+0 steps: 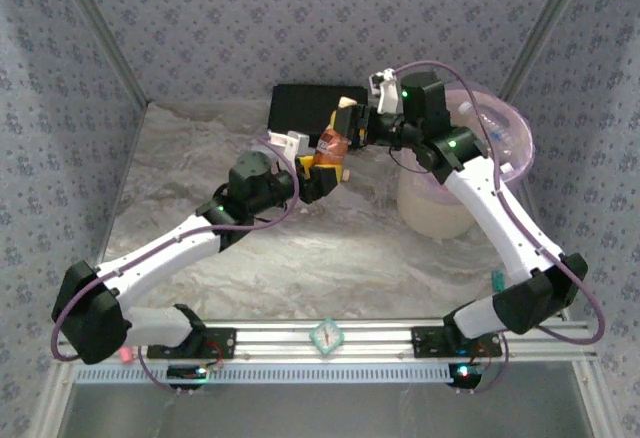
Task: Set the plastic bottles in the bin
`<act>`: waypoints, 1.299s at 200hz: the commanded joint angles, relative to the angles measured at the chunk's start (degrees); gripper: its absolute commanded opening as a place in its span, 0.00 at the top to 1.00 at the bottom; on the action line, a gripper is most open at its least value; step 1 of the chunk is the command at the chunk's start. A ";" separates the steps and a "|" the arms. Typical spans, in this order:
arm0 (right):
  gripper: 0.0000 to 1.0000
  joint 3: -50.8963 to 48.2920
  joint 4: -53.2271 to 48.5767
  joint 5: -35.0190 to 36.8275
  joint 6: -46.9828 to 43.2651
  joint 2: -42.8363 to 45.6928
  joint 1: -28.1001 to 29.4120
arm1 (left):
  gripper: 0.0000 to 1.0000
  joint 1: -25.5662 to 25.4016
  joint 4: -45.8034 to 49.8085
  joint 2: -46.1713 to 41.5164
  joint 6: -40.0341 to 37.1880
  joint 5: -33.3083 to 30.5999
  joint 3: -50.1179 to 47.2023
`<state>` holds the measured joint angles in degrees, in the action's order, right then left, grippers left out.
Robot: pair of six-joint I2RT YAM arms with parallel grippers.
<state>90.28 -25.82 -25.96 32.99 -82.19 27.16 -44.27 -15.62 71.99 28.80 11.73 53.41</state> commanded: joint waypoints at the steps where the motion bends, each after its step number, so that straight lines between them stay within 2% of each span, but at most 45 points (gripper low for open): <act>1: 0.54 1.74 2.60 -0.63 -0.03 -0.07 0.41 | 0.69 -0.46 -3.28 -1.50 -0.14 0.01 1.34; 18: 0.59 1.57 2.67 0.00 -0.09 -0.09 0.42 | 0.69 -0.60 -3.43 -1.32 -0.16 0.46 1.49; 34: 0.69 1.89 2.59 0.02 -0.43 -0.26 0.38 | 0.69 -0.73 -3.62 -1.26 -0.10 0.38 1.72; 53: 0.71 2.58 2.29 0.24 -1.20 -0.16 0.36 | 0.67 -0.82 -3.46 -1.07 -0.10 0.64 2.46; 65: 0.73 3.42 1.52 0.45 -1.92 -0.18 0.36 | 0.53 -0.86 -2.80 -0.87 -0.07 0.79 3.20; 81: 0.75 5.12 0.34 1.32 -3.80 0.14 0.13 | 0.26 -0.89 -1.77 -0.80 -0.14 1.15 4.03; 92: 0.76 7.07 -1.16 2.49 -5.74 0.45 -0.38 | 0.11 -0.86 -0.47 -1.09 -0.30 1.24 4.56; 108: 0.76 12.08 -6.47 5.41 -10.43 0.76 -1.80 | 0.02 -0.82 2.46 -1.80 -0.58 0.36 5.29; 130: 0.78 20.19 -16.91 16.34 -18.55 1.40 -3.04 | 0.01 -0.74 6.21 -2.37 -1.13 -2.38 5.70; 162: 0.81 28.28 -28.70 36.00 -31.00 2.95 -4.55 | 0.04 0.99 8.22 -2.38 -1.58 -0.91 4.43; 193: 0.82 29.87 -33.66 49.01 -40.01 4.21 -6.74 | 0.06 4.70 13.89 -1.79 -0.01 -0.04 5.06; 225: 0.85 29.37 -36.48 53.06 -46.75 2.04 -11.03 | 0.06 10.00 20.50 -0.17 6.38 -2.15 5.92; 260: 0.87 26.84 -36.40 51.24 -50.53 -2.67 -17.25 | 0.08 13.26 23.18 2.61 12.98 -2.30 5.39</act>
<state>118.96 -59.86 23.35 -11.97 -81.69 12.93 -32.12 3.57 72.82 36.10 9.78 57.41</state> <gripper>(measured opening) 0.317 0.926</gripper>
